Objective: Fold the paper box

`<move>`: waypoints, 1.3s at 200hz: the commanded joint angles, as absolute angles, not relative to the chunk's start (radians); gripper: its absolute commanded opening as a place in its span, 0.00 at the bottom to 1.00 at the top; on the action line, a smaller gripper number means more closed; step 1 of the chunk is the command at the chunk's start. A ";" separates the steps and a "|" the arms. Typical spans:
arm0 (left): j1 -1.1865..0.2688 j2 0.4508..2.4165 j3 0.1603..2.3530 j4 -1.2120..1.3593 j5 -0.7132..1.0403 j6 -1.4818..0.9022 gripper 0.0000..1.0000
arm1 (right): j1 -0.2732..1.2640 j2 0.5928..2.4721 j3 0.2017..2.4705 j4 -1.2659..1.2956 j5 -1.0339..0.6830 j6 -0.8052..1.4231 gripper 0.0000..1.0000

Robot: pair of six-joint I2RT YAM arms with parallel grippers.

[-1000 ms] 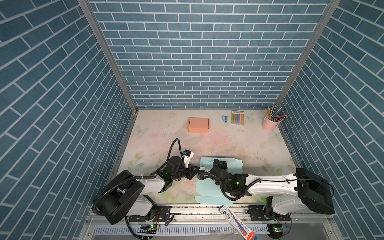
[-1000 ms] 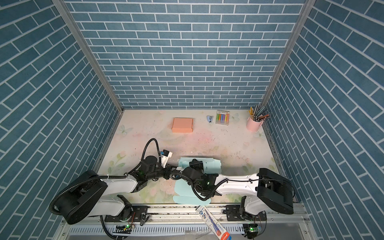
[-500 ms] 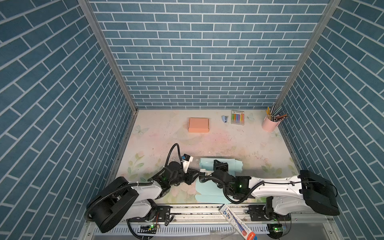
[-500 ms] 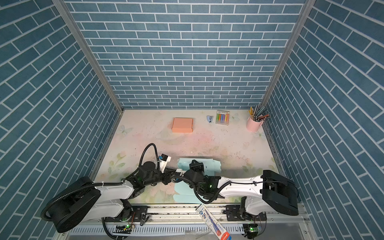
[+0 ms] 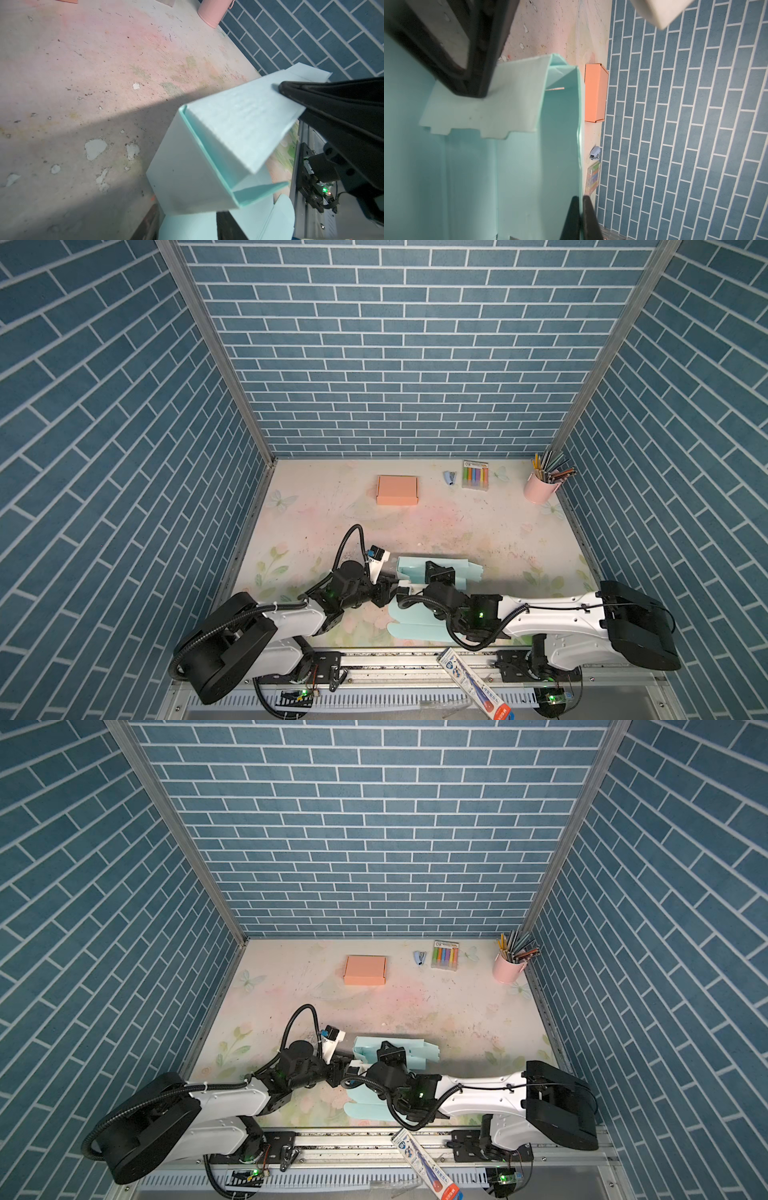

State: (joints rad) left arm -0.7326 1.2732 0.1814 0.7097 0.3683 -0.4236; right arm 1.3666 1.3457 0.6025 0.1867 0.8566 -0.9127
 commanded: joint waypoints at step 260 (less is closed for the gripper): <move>-0.959 1.394 0.207 0.968 -0.276 -0.150 0.07 | 1.343 0.878 0.625 0.039 0.469 -0.039 0.72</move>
State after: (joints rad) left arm -0.9543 1.3792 0.1837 0.8989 -0.2386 -0.1921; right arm 1.4799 1.0126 0.6521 0.0200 0.7311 -0.3191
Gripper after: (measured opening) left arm 0.096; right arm 0.692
